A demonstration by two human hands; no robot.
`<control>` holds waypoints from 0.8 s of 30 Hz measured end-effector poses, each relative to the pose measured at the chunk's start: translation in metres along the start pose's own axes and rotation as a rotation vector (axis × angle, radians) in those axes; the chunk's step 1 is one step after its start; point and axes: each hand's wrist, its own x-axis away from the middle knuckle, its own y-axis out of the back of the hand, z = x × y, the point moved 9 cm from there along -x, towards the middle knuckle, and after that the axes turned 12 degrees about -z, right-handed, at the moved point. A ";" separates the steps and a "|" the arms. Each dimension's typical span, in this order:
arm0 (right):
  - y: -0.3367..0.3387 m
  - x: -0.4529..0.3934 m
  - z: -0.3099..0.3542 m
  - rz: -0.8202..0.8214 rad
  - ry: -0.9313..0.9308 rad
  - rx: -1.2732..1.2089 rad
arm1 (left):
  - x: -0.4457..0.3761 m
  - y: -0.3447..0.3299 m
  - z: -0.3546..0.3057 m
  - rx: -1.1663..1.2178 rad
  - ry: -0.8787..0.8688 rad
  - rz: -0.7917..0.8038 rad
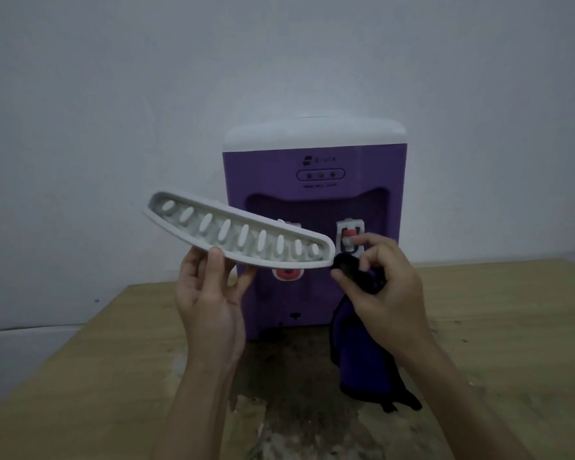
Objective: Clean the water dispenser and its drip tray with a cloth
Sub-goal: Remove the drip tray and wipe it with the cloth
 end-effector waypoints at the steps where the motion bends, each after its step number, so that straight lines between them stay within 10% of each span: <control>1: -0.003 0.001 -0.001 0.046 -0.023 -0.009 | 0.001 0.002 0.004 0.019 0.041 -0.014; 14: 0.007 0.016 0.019 0.207 0.063 0.251 | 0.042 -0.002 0.029 -0.161 0.244 0.067; 24: 0.023 0.012 0.008 0.315 0.120 0.337 | 0.037 -0.016 0.001 -1.225 -0.692 0.538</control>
